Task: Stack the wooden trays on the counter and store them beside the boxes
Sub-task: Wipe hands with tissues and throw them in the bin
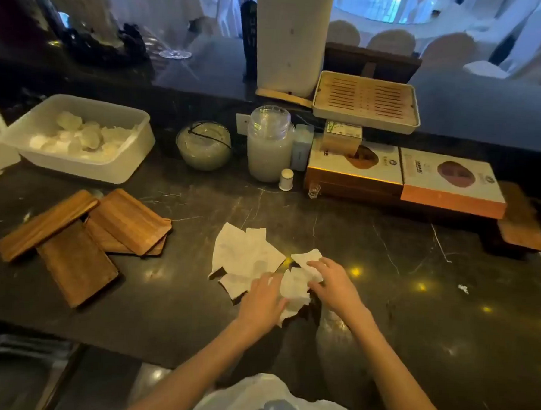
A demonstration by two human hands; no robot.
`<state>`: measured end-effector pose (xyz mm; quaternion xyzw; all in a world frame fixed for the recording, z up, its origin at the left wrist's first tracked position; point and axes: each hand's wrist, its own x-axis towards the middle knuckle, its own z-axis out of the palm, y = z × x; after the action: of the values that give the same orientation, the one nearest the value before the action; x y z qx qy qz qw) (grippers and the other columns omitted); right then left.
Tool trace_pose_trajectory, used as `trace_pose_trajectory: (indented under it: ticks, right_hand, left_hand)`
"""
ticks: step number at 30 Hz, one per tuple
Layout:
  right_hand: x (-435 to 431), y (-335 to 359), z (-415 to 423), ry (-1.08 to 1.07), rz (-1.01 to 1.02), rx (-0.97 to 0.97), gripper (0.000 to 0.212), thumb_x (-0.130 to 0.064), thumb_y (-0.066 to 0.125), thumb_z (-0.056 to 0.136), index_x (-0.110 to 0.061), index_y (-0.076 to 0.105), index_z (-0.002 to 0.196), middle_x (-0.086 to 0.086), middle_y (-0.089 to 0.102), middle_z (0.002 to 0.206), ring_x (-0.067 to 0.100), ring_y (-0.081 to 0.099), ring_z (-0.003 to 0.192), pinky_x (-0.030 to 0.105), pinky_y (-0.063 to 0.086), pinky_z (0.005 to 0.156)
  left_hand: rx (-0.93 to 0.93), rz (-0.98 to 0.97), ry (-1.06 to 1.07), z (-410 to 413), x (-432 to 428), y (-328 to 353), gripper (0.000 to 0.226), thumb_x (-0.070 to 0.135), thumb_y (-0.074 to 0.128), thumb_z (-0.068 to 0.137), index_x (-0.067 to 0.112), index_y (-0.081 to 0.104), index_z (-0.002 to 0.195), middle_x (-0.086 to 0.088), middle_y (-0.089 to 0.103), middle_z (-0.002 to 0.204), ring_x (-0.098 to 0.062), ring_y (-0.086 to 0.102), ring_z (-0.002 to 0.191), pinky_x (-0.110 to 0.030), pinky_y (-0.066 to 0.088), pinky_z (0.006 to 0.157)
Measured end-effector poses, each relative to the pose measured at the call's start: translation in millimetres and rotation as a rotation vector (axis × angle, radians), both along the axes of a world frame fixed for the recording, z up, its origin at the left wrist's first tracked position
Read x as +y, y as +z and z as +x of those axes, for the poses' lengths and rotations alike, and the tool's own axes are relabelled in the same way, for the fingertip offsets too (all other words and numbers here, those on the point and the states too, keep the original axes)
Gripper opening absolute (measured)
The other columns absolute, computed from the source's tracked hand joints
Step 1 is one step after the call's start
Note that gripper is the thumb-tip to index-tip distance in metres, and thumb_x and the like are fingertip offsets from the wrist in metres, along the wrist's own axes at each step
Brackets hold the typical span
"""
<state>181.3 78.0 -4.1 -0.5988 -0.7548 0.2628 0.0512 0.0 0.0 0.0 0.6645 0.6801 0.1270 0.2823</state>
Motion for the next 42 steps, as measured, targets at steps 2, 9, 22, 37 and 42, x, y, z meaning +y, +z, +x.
trace_pose_trajectory:
  ticks: [2, 9, 22, 37, 42]
  right_hand:
    - [10, -5, -1, 0.079, -0.093, -0.045, 0.055, -0.023, 0.061, 0.091, -0.027, 0.043, 0.143, 0.005, 0.036, 0.153, 0.025, 0.029, 0.142, 0.042, 0.035, 0.112]
    - [20, -38, 7, 0.277, -0.142, -0.252, 0.045, -0.017, 0.049, 0.096, -0.027, 0.044, 0.141, 0.002, 0.040, 0.148, 0.027, 0.034, 0.136, 0.043, 0.041, 0.105]
    - [-20, -34, 4, -0.013, -0.143, 0.041, 0.017, -0.009, 0.049, 0.093, -0.012, 0.044, 0.108, 0.010, 0.055, 0.107, 0.029, 0.055, 0.093, 0.041, 0.047, 0.078]
    - [-174, -13, -73, -0.330, -0.372, 0.403, 0.027, -0.008, 0.045, 0.091, -0.023, 0.046, 0.113, 0.007, 0.045, 0.121, 0.018, 0.053, 0.101, 0.028, 0.053, 0.076]
    - [-226, -7, -102, -0.391, -0.315, 0.443, 0.034, -0.006, 0.036, 0.100, -0.025, 0.041, 0.128, 0.006, 0.030, 0.128, 0.015, 0.047, 0.110, 0.024, 0.042, 0.096]
  left_hand:
    - [0.045, -0.054, 0.031, 19, 5, -10, 0.057, 0.042, 0.054, 0.094, 0.026, 0.030, 0.143, -0.004, 0.035, 0.149, -0.025, 0.038, 0.133, -0.038, 0.043, 0.101]
    - [0.312, -0.206, 0.056, 45, 12, -43, 0.049, 0.040, 0.051, 0.095, 0.020, 0.039, 0.138, -0.009, 0.036, 0.146, -0.028, 0.033, 0.133, -0.038, 0.041, 0.102]
    - [-0.190, -0.080, 0.077, -5, -52, -40, 0.047, 0.008, 0.054, 0.095, 0.025, 0.042, 0.137, 0.000, 0.033, 0.141, -0.013, 0.043, 0.127, -0.022, 0.041, 0.105]
    - [-0.849, -0.504, 0.413, -126, -119, -32, 0.042, 0.031, 0.044, 0.097, 0.003, 0.050, 0.128, -0.021, 0.057, 0.120, -0.030, 0.058, 0.103, -0.033, 0.049, 0.083]
    - [-0.960, -0.554, 0.521, -155, -142, -22, 0.018, 0.015, 0.041, 0.101, 0.009, 0.053, 0.113, -0.022, 0.059, 0.109, -0.023, 0.059, 0.084, -0.034, 0.047, 0.070]
